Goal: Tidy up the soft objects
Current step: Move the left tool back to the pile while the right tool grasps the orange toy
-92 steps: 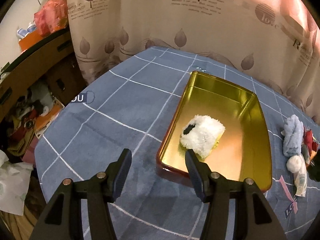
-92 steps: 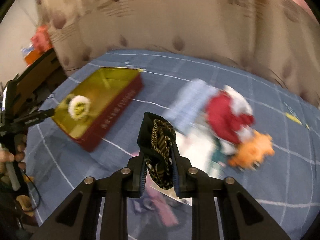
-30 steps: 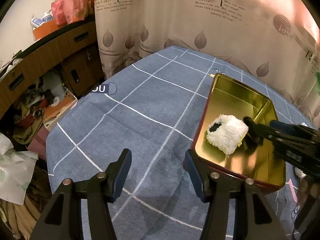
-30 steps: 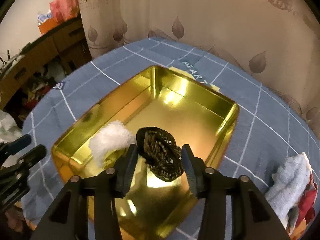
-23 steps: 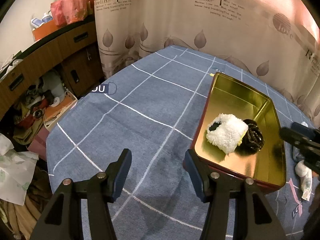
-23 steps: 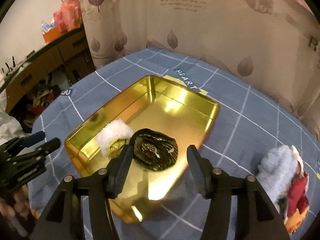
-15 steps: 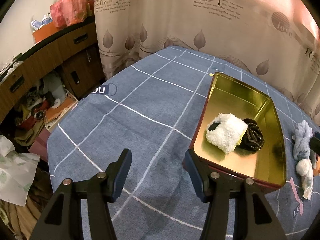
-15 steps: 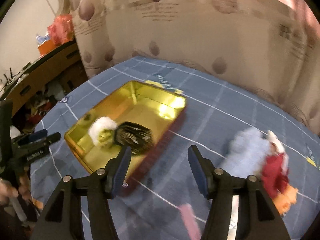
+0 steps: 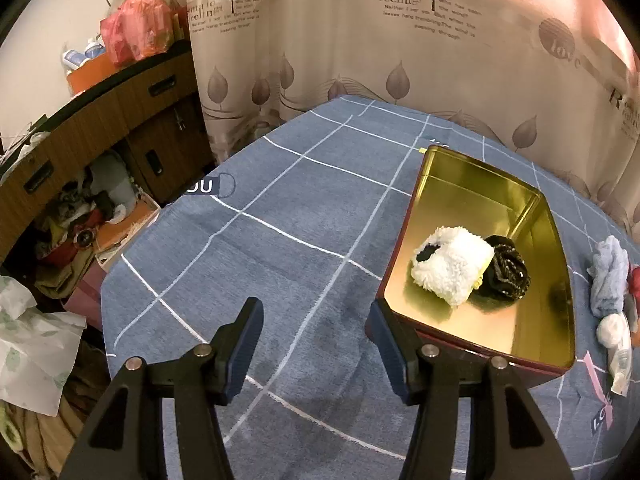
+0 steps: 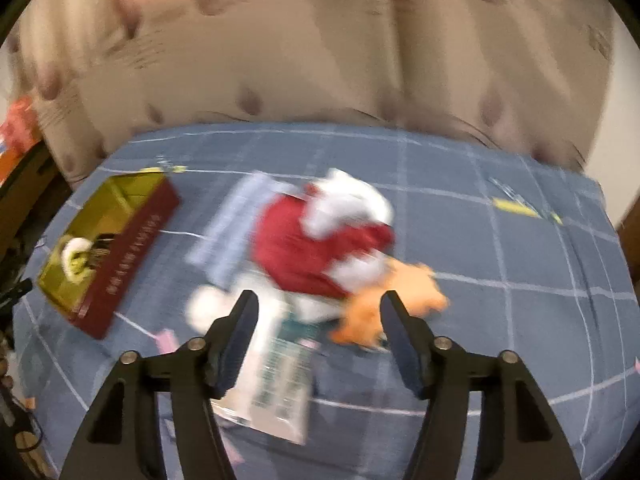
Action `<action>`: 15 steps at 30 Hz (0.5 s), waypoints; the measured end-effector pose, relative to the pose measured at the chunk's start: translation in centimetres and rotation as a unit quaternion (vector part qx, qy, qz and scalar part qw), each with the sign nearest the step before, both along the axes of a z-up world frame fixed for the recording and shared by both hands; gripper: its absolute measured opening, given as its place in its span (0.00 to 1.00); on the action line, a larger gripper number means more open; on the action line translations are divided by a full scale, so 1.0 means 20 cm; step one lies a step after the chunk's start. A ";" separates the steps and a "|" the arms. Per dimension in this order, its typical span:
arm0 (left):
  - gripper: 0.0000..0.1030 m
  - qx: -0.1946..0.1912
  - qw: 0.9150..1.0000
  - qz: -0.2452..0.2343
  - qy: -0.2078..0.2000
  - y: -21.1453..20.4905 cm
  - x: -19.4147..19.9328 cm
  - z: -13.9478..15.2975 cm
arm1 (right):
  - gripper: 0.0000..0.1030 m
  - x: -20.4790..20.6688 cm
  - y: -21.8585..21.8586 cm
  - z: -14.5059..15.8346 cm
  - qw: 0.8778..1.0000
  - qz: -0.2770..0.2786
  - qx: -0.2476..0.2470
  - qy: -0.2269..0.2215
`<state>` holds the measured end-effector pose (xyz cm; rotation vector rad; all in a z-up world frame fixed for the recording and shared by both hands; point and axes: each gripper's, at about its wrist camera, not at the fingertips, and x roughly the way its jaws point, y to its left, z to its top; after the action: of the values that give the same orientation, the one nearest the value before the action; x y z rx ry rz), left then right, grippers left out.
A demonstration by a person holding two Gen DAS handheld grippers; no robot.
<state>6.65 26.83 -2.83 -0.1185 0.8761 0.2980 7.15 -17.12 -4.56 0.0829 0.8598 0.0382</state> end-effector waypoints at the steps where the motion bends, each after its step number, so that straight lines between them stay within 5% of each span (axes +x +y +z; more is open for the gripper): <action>1: 0.55 -0.002 1.000 -0.001 0.001 0.00 0.00 0.00 | 0.65 -0.01 -0.04 -0.02 1.000 -0.010 0.003 0.002; 6: 0.55 0.001 1.000 0.000 0.001 0.00 0.00 0.00 | 0.66 -0.05 -0.22 -0.14 0.997 -0.052 0.044 0.026; 15: 0.55 0.006 1.000 -0.007 0.000 -0.03 0.00 0.00 | 0.70 0.06 -0.22 -0.23 0.994 -0.072 0.073 0.036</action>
<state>6.68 26.25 -2.87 -0.1010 0.8743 0.2911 8.28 -21.51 -9.12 0.2852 0.9204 -0.0375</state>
